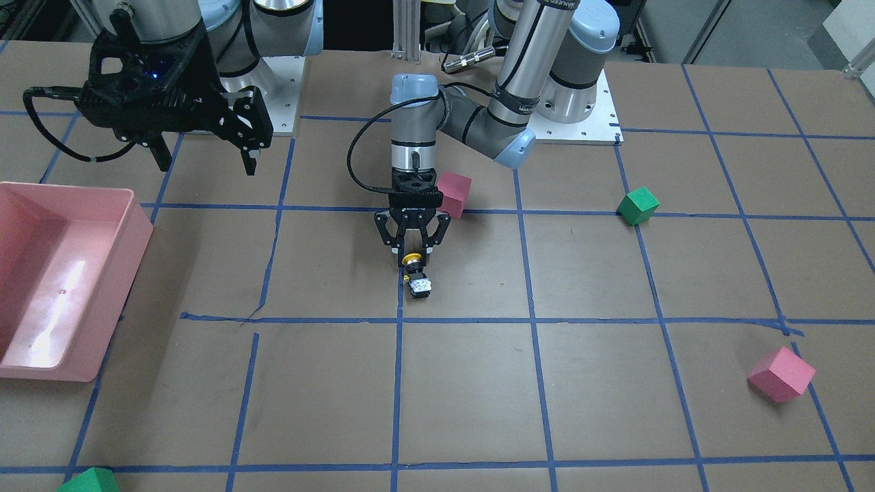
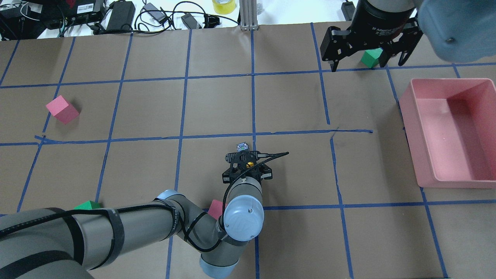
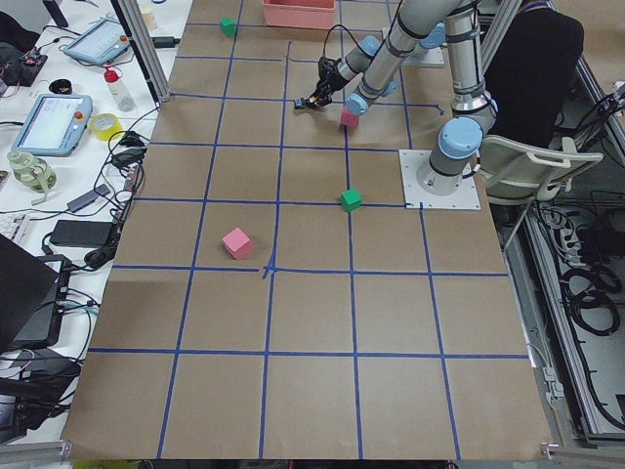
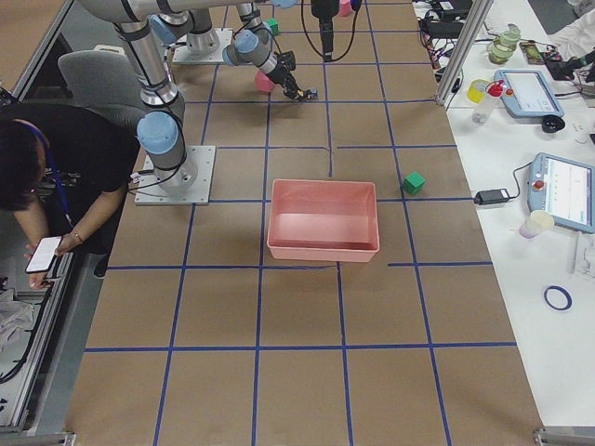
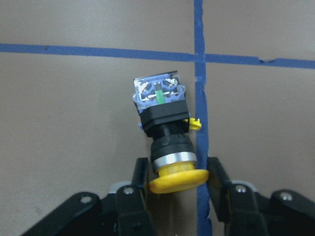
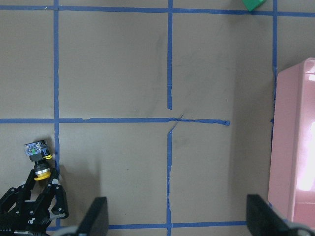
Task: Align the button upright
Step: 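Lift and rotate the switch with the left gripper to turn it upright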
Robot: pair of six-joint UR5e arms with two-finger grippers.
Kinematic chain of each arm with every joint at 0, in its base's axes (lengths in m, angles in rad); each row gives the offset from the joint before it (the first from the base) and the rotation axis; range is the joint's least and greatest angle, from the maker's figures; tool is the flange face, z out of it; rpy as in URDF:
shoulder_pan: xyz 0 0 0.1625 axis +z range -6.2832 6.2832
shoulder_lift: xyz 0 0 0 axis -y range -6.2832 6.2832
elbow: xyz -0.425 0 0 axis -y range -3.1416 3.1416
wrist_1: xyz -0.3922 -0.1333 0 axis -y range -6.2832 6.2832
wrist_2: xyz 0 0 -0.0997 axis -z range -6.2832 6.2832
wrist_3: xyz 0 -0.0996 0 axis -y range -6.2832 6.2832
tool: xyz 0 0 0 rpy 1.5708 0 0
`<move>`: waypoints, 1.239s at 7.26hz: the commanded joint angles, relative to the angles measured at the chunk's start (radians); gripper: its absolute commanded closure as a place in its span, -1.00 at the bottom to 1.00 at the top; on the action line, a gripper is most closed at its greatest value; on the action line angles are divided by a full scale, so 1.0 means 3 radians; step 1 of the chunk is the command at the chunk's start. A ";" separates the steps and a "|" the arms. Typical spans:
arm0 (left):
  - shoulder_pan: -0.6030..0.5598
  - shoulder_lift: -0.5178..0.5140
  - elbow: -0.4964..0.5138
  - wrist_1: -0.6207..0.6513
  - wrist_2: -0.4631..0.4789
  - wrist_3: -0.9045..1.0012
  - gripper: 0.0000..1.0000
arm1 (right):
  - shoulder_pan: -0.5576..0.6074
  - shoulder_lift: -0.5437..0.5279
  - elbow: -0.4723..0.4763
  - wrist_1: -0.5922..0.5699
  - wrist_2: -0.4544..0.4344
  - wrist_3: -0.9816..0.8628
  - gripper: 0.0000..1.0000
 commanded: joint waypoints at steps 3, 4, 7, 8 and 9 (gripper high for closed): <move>0.0076 0.0164 0.0345 -0.0423 -0.0042 0.0187 1.00 | 0.0000 0.0000 0.0000 0.0002 0.0003 0.0000 -1.00; 0.0198 0.0276 0.0346 -0.0526 -0.0179 0.0187 1.00 | 0.0000 0.0000 0.0000 0.0002 0.0003 -0.0010 -1.00; 0.0929 0.0654 0.0524 -0.1728 -0.1181 0.0213 1.00 | 0.0000 -0.0005 0.0005 0.0012 -0.0007 -0.0010 -1.00; 0.0961 0.0727 0.0773 -0.2473 -0.1370 0.0157 1.00 | 0.0000 -0.0005 0.0005 0.0007 -0.0002 -0.0010 -1.00; 0.0992 0.0742 0.1085 -0.3199 -0.1448 -0.0010 1.00 | 0.0000 0.0000 0.0005 0.0012 -0.0002 -0.0010 -1.00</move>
